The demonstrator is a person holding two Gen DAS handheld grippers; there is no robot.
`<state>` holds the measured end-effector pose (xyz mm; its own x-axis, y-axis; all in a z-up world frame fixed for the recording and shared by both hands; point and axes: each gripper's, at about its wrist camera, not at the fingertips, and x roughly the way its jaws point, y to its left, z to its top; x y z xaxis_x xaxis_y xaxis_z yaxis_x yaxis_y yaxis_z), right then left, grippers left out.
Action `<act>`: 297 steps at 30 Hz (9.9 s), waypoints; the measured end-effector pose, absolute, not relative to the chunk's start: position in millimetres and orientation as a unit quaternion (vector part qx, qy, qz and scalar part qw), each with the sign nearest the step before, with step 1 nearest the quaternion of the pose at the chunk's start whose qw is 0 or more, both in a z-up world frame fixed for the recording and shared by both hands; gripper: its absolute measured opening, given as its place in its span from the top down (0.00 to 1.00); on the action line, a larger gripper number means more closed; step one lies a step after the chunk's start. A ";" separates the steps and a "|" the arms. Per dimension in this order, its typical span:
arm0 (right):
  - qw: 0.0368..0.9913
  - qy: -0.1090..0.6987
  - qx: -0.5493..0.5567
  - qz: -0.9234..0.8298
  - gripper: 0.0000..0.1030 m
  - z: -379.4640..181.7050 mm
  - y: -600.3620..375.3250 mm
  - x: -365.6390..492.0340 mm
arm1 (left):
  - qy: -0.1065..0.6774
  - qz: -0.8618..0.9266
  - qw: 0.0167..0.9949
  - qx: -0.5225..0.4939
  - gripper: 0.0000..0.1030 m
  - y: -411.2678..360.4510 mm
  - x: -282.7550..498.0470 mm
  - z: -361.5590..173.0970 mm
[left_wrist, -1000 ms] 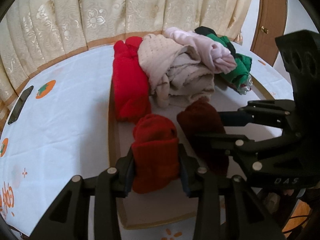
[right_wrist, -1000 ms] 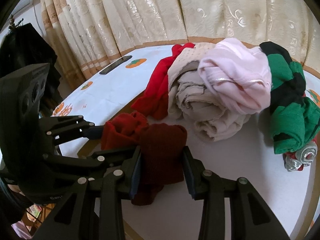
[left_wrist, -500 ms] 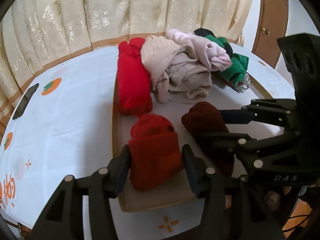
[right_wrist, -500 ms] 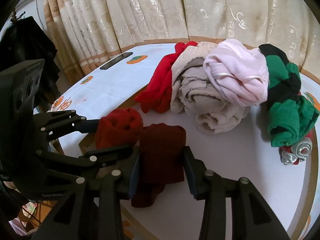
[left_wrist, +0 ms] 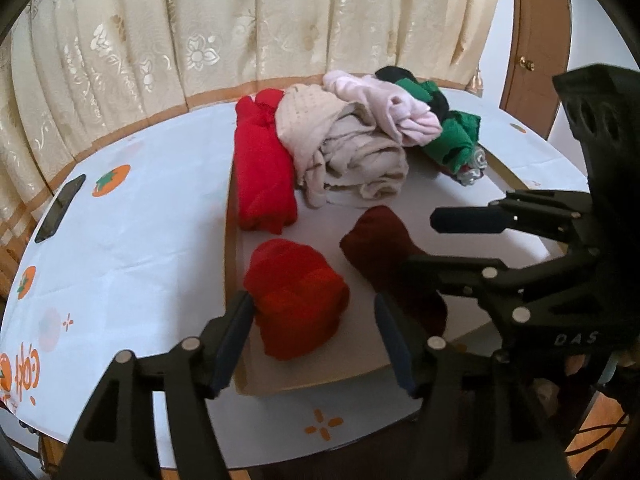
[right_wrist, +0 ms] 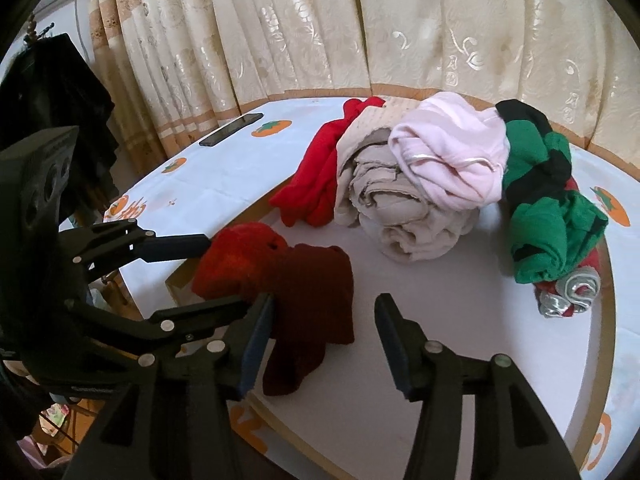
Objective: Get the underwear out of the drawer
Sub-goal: 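Lower both socks into the tray and open both tools, then raise both open tools and lower them back into the drawer, then grasp the grey sock with the left tool while the right tool grasps the beige sock, then lift both held socks out of the drawer and carry them over the tray, then lower both socks into the tray beside the garments and open both tools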
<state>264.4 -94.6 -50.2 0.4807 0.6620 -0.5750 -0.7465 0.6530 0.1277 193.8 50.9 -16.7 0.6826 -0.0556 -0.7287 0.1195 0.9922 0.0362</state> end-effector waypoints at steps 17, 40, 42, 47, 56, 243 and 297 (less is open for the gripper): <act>0.865 0.288 -0.082 0.404 0.46 -47.1 -104.8 247.7 | 0.379 -0.052 0.922 0.059 0.13 37.9 174.1 -12.7; 0.866 0.257 -0.112 0.413 0.41 -60.4 -162.0 176.5 | 0.356 -0.076 0.929 0.062 0.13 5.1 122.2 -23.7; 0.865 0.264 -0.112 0.411 0.41 -66.0 -167.8 172.2 | 0.355 -0.077 0.929 0.070 0.13 1.7 115.6 -27.4; 0.866 0.278 -0.122 0.399 0.41 -82.8 -183.0 164.4 | 0.367 -0.084 0.924 0.073 0.13 -1.5 105.5 -40.7; 0.857 0.318 -0.127 0.385 0.40 -114.7 -205.1 158.9 | 0.403 -0.102 0.905 0.088 0.13 -20.6 101.1 -75.1; 0.889 0.162 -0.047 0.426 0.67 -35.4 -237.0 102.7 | 0.199 -0.106 0.970 0.095 0.88 -45.6 39.0 12.6; 0.908 0.177 -0.013 0.380 0.66 7.5 -243.2 214.5 | 0.213 -0.117 0.965 0.101 0.88 -46.5 160.8 35.1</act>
<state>214.5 -243.2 7.5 0.6490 0.6846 -0.3319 -0.6941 0.7114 0.1101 160.8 -46.5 35.1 0.8822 -0.1834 -0.4338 0.2693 0.9521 0.1451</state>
